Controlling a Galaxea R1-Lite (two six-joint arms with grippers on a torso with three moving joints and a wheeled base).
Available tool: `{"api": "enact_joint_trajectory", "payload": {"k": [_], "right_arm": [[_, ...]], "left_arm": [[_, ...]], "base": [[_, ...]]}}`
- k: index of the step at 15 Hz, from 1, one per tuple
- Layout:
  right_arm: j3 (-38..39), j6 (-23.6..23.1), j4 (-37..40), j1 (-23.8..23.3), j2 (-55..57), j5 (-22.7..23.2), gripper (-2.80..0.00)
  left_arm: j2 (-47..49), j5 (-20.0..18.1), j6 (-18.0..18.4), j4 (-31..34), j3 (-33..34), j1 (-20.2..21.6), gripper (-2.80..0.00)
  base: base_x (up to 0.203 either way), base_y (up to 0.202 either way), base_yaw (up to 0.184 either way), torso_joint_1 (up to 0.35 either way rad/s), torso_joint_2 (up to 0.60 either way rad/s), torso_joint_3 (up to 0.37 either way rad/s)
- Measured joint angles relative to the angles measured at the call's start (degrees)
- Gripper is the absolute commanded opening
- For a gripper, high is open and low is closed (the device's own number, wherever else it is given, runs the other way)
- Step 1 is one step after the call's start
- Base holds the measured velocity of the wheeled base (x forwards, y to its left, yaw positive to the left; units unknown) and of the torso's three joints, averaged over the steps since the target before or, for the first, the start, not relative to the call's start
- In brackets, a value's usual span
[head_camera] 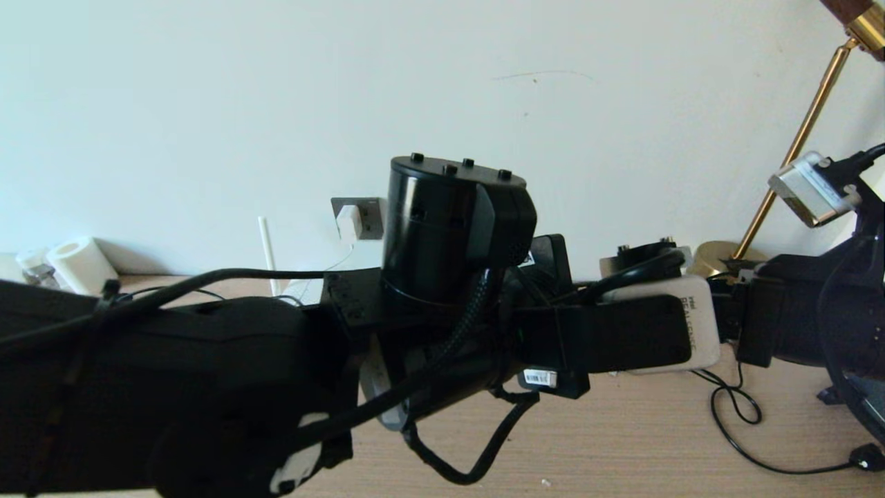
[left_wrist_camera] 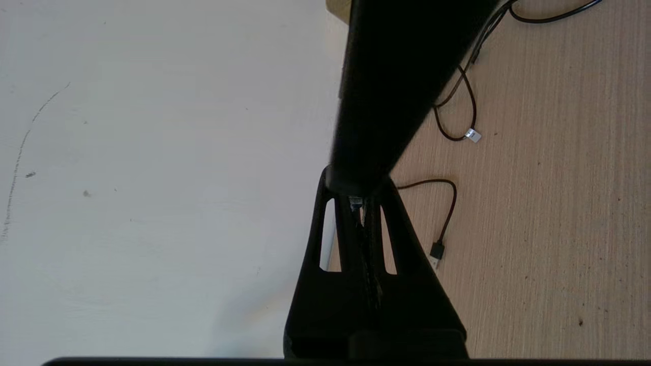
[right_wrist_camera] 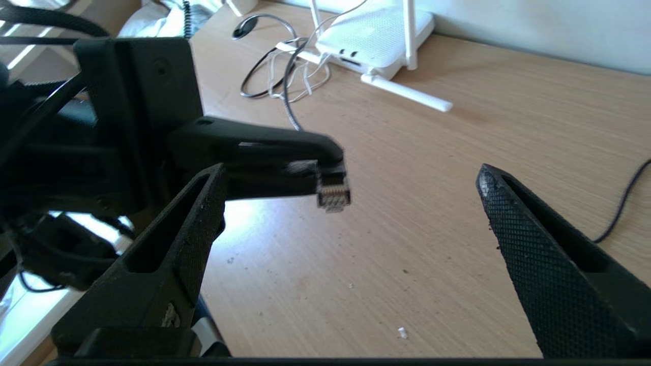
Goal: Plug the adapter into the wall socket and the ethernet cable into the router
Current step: Hand it to the other hand
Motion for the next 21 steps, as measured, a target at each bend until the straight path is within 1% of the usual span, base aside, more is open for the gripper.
{"api": "enact_joint_trajectory", "payload": {"k": [1,2,9,13,18,19,21], "right_arm": [[0.0,-0.05,0.0,0.06,0.0,-0.15,0.0],[0.0,-0.05,0.0,0.06,-0.02,-0.15,-2.8],[0.06,-0.02,0.0,0.22,-0.02,-0.05,-2.8],[0.33,-0.09,0.04,1.36,-0.2,-0.25,-2.8],[0.55,0.0,0.11,1.55,-0.24,-0.31,-2.8],[0.63,0.04,0.09,1.55,-0.24,-0.31,-2.8],[0.73,0.04,0.03,1.55,-0.27,-0.28,-2.8]], "left_arm": [[0.0,0.0,-0.01,-0.02,0.02,0.0,-2.8],[0.0,-0.01,-0.02,-0.05,0.02,0.0,-2.8],[0.22,-0.02,-0.04,-0.52,-0.04,-0.08,-2.8],[0.48,-0.11,-0.05,-0.5,-0.05,0.0,-2.8],[0.59,-0.3,-0.23,-0.52,0.21,-0.09,-2.8],[0.59,-0.43,-0.17,-0.69,0.42,-0.11,0.0],[0.59,-0.53,-0.27,-2.1,0.96,-0.35,0.0]], "base": [[0.0,0.0,0.0,0.0,0.0,0.0],[0.0,0.0,0.0,0.0,0.0,0.0],[0.0,0.0,0.0,0.0,0.0,0.0],[0.0,0.0,0.0,0.0,0.0,0.0],[0.0,0.0,0.0,0.0,0.0,0.0],[0.0,0.0,0.0,0.0,0.0,0.0],[0.0,0.0,0.0,0.0,0.0,0.0]]}}
